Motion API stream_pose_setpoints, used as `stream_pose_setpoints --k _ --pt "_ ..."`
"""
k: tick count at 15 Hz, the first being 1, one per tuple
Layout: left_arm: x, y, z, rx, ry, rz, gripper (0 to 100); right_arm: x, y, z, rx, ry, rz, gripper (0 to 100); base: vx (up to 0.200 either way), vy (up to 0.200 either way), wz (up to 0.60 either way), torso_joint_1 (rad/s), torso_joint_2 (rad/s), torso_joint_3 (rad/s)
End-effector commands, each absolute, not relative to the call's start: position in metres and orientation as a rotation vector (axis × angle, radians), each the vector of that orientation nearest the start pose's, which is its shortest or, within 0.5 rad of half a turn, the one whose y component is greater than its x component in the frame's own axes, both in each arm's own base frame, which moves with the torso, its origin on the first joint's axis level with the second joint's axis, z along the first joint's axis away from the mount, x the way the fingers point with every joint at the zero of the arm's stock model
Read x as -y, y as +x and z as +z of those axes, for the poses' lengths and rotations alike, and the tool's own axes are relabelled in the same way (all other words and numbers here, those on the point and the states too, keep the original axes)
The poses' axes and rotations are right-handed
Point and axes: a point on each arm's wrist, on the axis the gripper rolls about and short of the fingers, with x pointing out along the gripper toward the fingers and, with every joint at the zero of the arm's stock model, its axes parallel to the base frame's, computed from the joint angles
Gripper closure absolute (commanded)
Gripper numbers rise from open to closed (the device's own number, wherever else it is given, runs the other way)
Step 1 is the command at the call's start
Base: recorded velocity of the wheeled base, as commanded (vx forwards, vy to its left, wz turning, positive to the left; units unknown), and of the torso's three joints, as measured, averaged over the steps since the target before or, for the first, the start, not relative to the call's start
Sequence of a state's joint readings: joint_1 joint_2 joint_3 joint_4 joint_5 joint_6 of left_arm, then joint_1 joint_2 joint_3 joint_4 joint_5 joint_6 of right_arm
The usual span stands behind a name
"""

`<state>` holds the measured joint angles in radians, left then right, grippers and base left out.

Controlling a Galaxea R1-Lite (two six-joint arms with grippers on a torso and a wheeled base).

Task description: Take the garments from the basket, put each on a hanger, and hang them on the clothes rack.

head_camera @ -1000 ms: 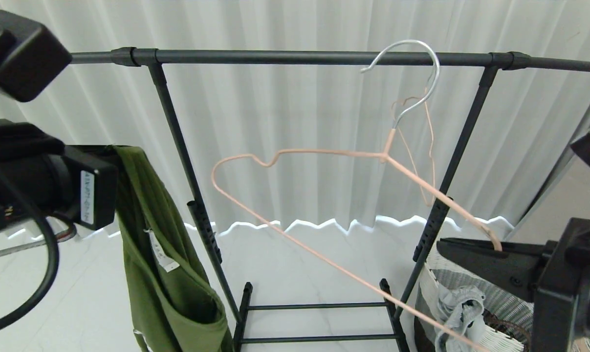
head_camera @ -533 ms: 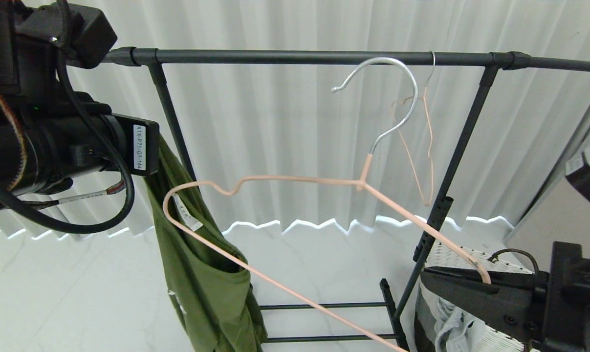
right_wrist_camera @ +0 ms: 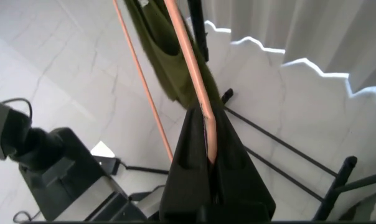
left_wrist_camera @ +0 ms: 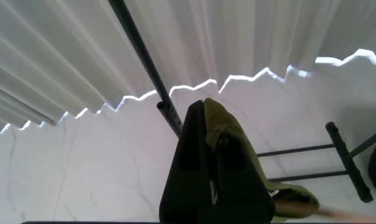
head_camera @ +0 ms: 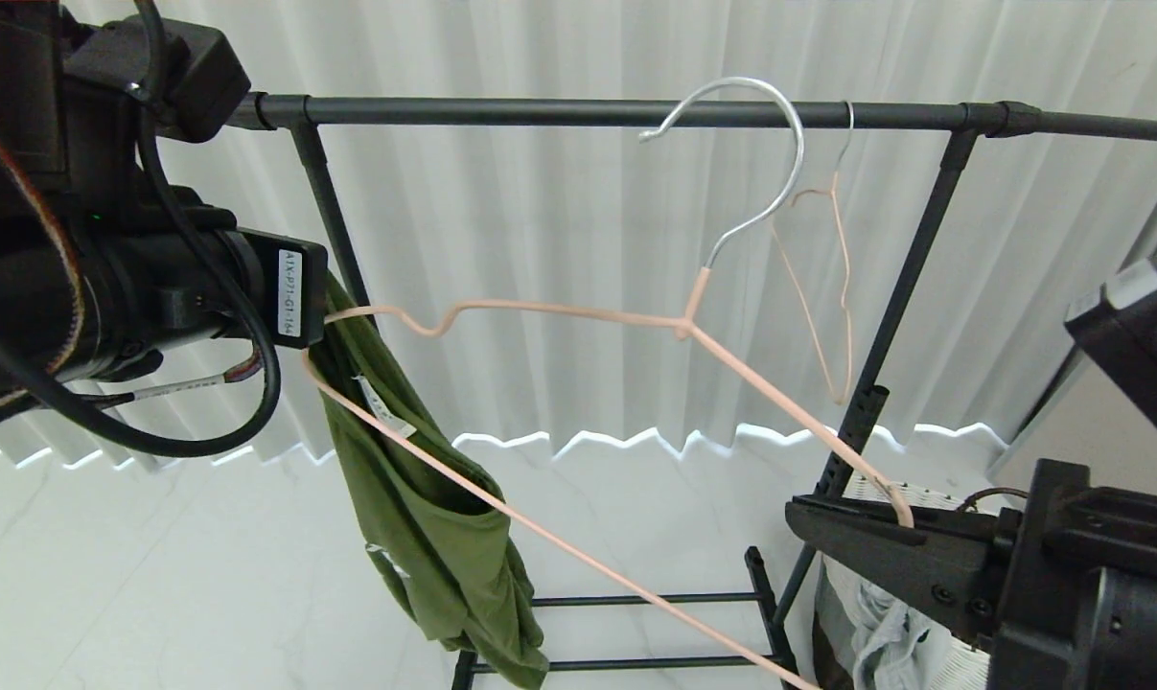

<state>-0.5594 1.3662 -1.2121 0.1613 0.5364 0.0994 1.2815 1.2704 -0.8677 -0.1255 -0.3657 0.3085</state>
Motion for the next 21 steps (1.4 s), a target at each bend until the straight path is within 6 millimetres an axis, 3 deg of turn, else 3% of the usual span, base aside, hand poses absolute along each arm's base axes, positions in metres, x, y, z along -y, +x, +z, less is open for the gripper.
stream_pose_setpoints --k 1,9,14,21 --pt "0.105 0.190 0.312 -0.265 0.261 -0.036 100 -0.194 0.070 0.255 -0.338 0.064 0.848 100 0.000 0.000 0.00 0.000 0.00 0.000" --pt "0.111 0.187 0.312 -0.261 0.265 -0.068 100 -0.197 0.083 0.260 -0.273 0.086 0.812 100 0.000 0.000 0.00 0.000 0.00 0.000" --pt "0.114 0.185 0.313 -0.255 0.265 -0.078 100 -0.195 0.074 0.248 -0.301 0.048 0.862 100 0.000 0.000 0.00 0.000 0.00 0.000" --pt "0.114 0.188 0.313 -0.258 0.266 -0.072 100 -0.194 0.065 0.250 -0.296 0.048 0.906 100 0.000 0.000 0.00 0.000 0.00 0.000"
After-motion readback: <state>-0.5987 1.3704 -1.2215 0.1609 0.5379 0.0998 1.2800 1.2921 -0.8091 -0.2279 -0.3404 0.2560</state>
